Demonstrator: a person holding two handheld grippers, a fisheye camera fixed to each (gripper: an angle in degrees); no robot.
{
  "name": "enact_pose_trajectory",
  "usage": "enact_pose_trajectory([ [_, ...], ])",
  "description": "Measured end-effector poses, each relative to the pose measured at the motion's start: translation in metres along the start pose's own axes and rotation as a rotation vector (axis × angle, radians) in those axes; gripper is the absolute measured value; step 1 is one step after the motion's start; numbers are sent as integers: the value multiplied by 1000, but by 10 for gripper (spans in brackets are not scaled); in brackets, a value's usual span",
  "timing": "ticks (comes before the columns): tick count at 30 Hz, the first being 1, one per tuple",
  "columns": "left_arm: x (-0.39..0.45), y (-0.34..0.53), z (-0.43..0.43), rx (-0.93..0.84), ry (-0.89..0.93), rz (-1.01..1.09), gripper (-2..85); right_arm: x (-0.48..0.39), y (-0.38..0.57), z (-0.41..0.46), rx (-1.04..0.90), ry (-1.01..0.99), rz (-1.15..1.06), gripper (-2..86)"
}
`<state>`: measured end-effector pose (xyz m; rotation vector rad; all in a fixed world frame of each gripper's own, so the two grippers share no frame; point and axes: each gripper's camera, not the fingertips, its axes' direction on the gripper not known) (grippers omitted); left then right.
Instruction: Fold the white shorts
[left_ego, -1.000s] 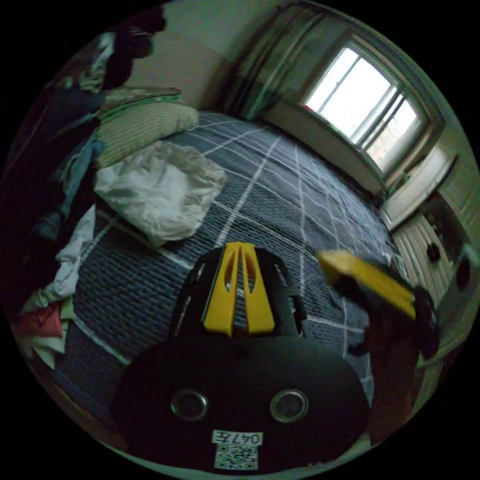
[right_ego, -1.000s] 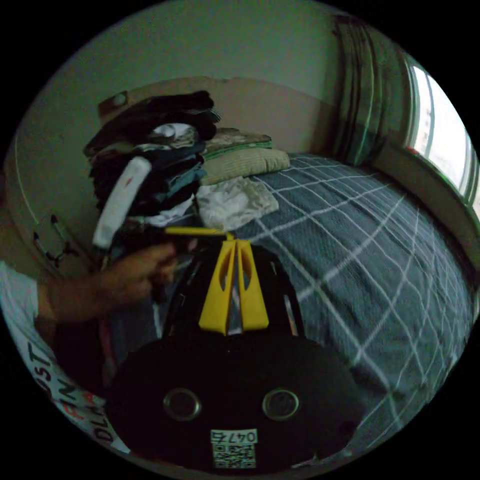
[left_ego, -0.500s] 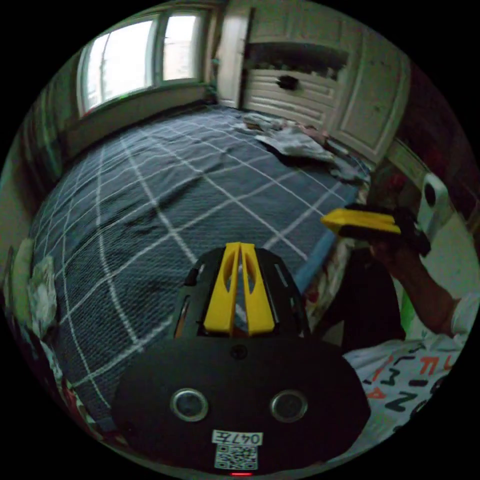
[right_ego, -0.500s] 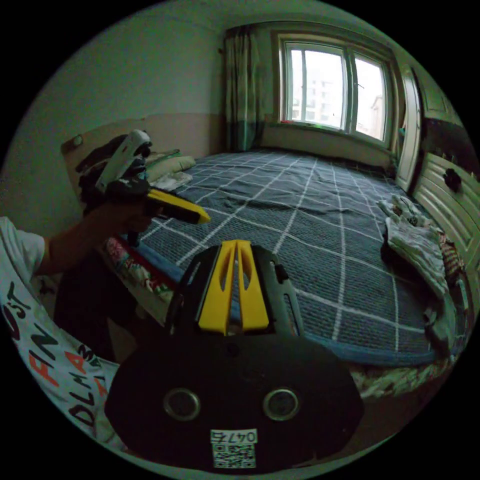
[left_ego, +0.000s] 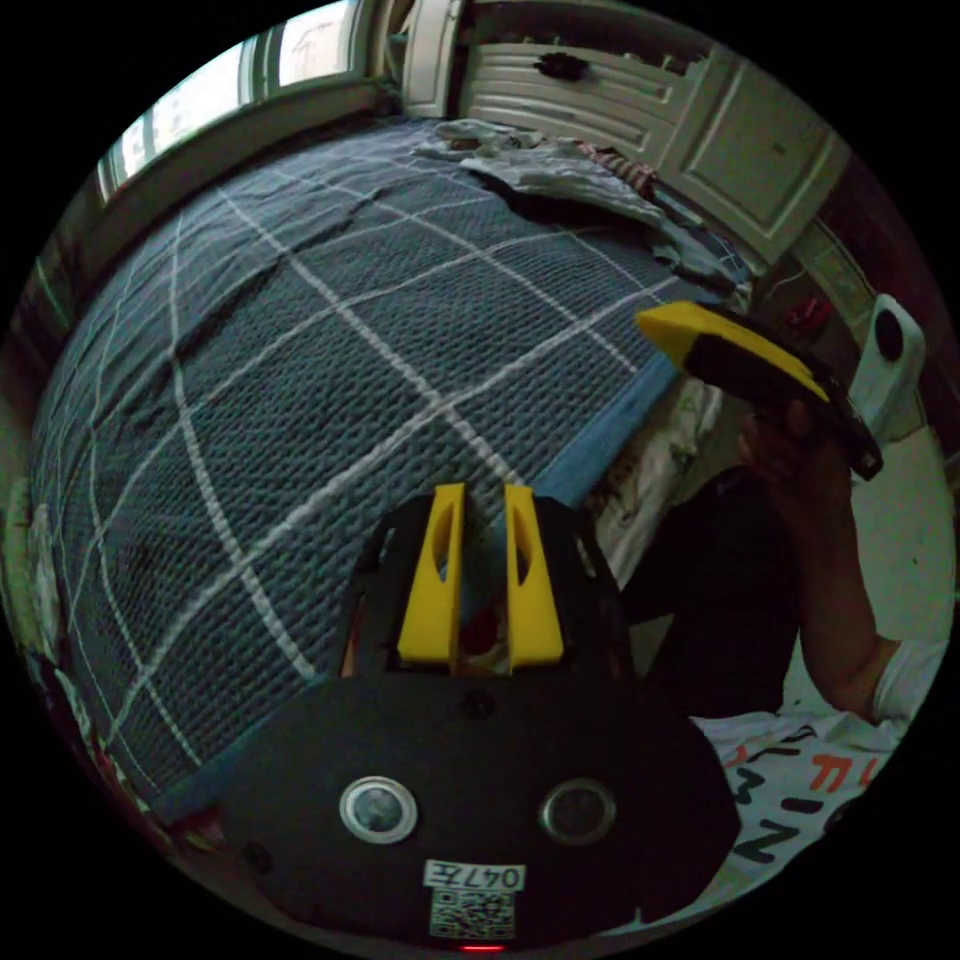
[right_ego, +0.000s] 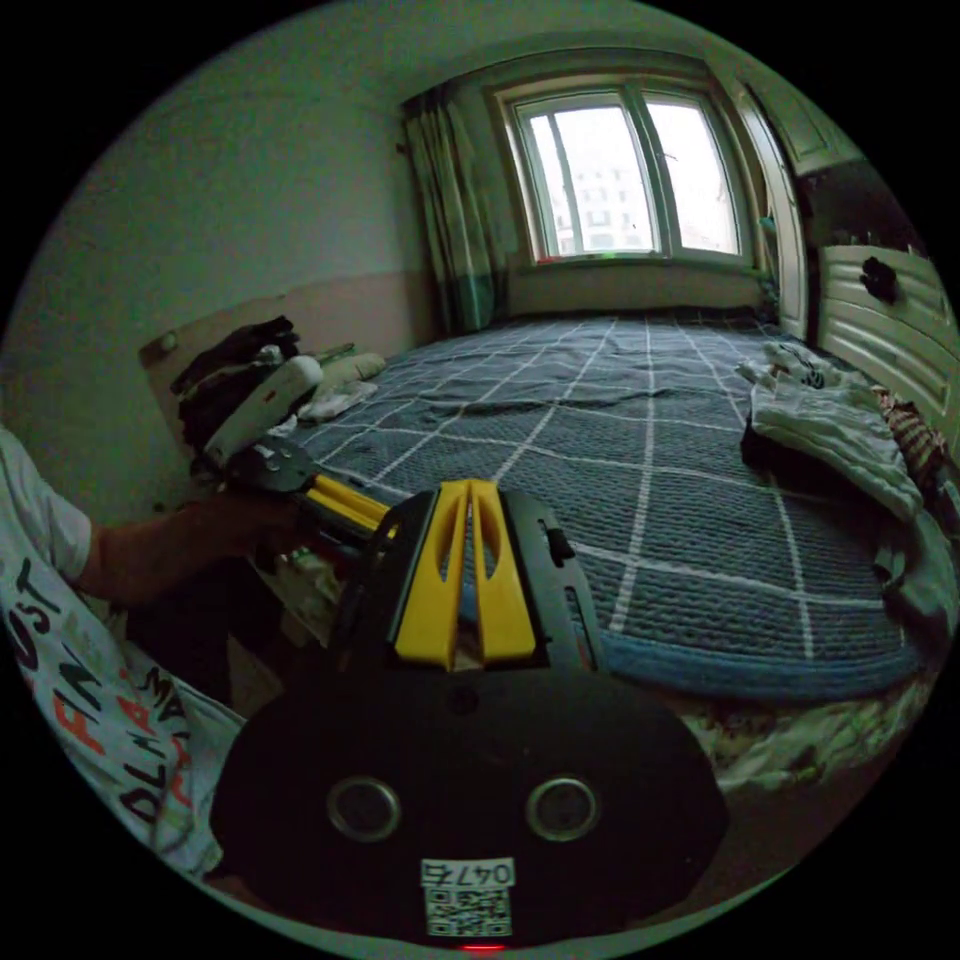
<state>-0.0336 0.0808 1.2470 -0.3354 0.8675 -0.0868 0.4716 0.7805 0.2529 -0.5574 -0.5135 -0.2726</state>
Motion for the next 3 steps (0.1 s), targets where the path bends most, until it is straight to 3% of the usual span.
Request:
enact_pose_trajectory([
  [3,22,-14,16,37,-8,-10,64,40,38,-35,71,-58,3,-5],
])
